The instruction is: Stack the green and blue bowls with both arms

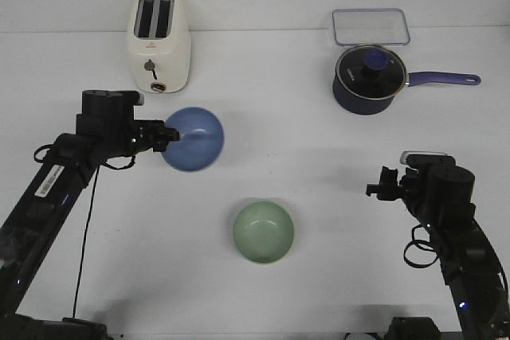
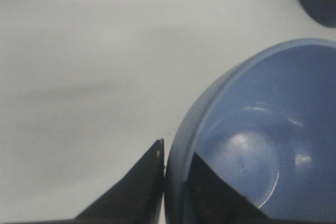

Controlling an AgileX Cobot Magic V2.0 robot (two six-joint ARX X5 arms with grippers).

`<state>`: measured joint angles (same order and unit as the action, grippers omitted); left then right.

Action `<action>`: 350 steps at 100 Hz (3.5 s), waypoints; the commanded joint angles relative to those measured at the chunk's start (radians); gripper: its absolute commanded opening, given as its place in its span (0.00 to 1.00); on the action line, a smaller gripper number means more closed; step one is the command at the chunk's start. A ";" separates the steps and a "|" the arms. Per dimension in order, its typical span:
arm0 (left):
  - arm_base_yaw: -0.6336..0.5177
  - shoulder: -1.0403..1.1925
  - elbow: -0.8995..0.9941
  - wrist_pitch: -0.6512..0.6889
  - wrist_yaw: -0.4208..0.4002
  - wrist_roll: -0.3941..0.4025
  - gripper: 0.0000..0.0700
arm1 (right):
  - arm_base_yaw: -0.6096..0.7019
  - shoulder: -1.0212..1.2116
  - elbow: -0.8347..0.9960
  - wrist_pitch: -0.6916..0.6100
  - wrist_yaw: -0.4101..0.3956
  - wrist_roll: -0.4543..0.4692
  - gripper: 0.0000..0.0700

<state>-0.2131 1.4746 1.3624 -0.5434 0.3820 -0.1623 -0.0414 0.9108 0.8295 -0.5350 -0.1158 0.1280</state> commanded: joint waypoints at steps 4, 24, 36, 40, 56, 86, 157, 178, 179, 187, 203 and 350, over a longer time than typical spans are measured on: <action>-0.097 -0.007 0.010 -0.051 0.010 0.063 0.02 | -0.021 0.016 0.010 0.008 -0.027 0.001 0.48; -0.303 -0.012 -0.114 0.002 0.009 0.064 0.02 | -0.010 0.020 0.010 0.010 -0.047 0.001 0.48; -0.399 -0.009 -0.188 0.096 0.006 0.040 0.02 | -0.008 0.020 0.010 0.010 -0.045 0.001 0.48; -0.422 -0.004 -0.200 0.106 -0.004 0.040 0.02 | -0.008 0.020 0.010 0.010 -0.045 0.001 0.48; -0.489 0.036 -0.205 0.148 -0.051 0.041 0.02 | -0.008 0.020 0.010 0.010 -0.046 0.001 0.48; -0.513 0.099 -0.203 0.179 -0.066 0.041 0.56 | -0.007 0.020 0.010 0.010 -0.058 0.001 0.48; 0.019 -0.525 -0.262 0.137 -0.463 0.100 0.02 | 0.121 -0.158 -0.059 0.263 -0.149 -0.040 0.00; 0.181 -0.867 -0.699 0.514 -0.467 0.132 0.02 | 0.121 -0.490 -0.327 0.524 -0.020 -0.044 0.00; 0.183 -0.876 -0.710 0.525 -0.467 0.132 0.02 | 0.121 -0.504 -0.337 0.528 -0.007 -0.047 0.00; 0.215 -0.994 -0.846 0.664 -0.467 0.124 0.02 | 0.121 -0.584 -0.402 0.552 0.069 -0.055 0.00; 0.231 -1.091 -0.918 0.710 -0.468 0.113 0.02 | 0.121 -0.616 -0.424 0.557 0.149 -0.054 0.00; 0.242 -1.471 -1.349 0.723 -0.410 0.169 0.02 | 0.121 -0.616 -0.424 0.558 0.143 -0.054 0.00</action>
<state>0.0261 0.0048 0.0341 0.1829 -0.0296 -0.0082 0.0780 0.2943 0.4011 0.0101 0.0273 0.0818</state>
